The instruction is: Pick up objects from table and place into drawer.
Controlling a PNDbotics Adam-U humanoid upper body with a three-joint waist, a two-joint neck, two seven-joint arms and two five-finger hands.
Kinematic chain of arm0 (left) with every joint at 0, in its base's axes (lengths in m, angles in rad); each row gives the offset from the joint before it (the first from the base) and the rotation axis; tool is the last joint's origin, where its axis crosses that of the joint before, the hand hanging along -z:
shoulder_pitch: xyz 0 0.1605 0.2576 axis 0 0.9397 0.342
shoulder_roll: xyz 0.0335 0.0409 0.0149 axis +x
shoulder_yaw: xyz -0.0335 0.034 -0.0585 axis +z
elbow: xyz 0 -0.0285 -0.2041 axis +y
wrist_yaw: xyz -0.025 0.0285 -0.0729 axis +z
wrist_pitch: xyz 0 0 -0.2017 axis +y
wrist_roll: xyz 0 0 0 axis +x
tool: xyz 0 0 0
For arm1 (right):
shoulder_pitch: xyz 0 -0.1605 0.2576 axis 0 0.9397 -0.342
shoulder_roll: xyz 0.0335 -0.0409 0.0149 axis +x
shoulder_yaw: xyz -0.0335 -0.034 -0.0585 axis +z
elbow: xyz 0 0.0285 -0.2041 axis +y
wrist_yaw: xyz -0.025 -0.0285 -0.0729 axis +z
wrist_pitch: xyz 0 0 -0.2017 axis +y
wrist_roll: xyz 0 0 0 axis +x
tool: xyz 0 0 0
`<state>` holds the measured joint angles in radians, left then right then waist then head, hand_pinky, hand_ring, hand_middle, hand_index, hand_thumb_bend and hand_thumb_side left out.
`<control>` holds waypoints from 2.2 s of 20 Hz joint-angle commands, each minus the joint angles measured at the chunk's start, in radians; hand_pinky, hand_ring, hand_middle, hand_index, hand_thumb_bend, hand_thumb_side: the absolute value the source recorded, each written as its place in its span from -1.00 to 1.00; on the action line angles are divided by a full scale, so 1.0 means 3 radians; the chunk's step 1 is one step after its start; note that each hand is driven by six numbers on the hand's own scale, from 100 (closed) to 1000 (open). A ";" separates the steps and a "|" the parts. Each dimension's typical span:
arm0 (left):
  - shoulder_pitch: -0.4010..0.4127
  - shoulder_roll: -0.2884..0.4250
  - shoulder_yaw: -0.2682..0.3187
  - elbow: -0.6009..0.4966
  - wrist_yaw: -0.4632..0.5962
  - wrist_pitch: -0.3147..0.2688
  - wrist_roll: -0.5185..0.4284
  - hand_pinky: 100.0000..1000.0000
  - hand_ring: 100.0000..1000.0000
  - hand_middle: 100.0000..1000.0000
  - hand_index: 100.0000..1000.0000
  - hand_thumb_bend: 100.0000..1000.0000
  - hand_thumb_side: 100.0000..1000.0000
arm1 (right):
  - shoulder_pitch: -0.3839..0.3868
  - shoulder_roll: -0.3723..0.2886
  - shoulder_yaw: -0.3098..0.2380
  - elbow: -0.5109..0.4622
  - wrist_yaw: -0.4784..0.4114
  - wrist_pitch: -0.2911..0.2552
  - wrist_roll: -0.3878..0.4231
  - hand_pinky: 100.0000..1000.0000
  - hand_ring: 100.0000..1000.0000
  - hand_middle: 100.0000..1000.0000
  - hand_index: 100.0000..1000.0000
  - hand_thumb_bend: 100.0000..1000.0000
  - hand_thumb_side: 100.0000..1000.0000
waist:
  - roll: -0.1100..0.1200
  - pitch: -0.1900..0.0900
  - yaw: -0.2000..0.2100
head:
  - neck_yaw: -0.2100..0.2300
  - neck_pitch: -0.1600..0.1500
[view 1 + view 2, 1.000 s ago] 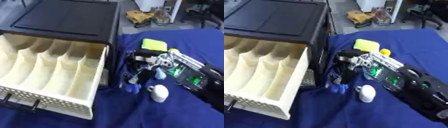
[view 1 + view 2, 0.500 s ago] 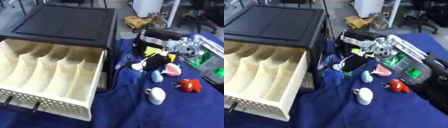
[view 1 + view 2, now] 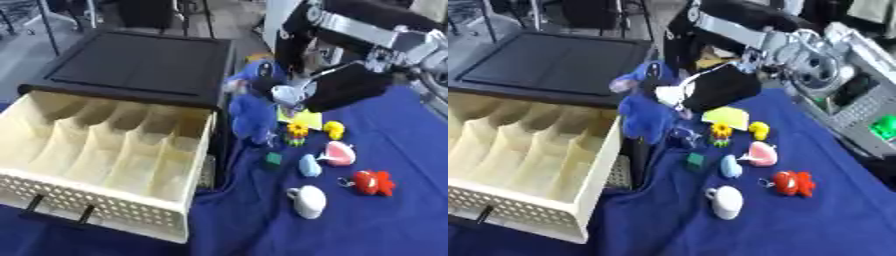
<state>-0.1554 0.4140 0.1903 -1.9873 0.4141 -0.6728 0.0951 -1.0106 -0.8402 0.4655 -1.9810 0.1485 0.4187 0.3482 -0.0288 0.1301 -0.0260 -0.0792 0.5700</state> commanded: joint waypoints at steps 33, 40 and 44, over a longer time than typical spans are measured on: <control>-0.0170 -0.0007 -0.0010 -0.0042 0.0073 0.0111 -0.0127 0.61 0.77 0.42 0.74 0.04 1.00 | -0.0528 0.0877 0.0337 0.0796 0.0255 -0.0123 0.0389 0.34 0.32 -0.12 0.29 0.17 0.18 | -0.0078 0.0175 0.0353 | -0.0044 -0.0055; -0.0170 -0.0009 -0.0010 -0.0042 0.0063 0.0100 -0.0122 0.61 0.77 0.42 0.74 0.05 1.00 | -0.0491 0.0833 0.0204 0.0677 0.0219 -0.0183 0.0331 0.36 0.35 -0.02 0.39 0.18 0.26 | -0.0065 0.0186 0.0334 | -0.0038 -0.0056; -0.0161 -0.0012 -0.0007 -0.0042 0.0060 0.0090 -0.0120 0.61 0.77 0.42 0.74 0.06 1.00 | -0.0448 0.0786 0.0069 0.0559 0.0112 -0.0151 0.0147 0.35 0.33 -0.04 0.37 0.02 0.42 | -0.0048 0.0185 0.0325 | -0.0032 -0.0060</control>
<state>-0.1954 0.3956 0.1871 -1.9873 0.4360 -0.6406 0.0606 -1.1306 -0.5751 0.5155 -1.7901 0.1946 0.3713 0.4102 -0.0496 0.1982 0.0732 -0.0908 0.5607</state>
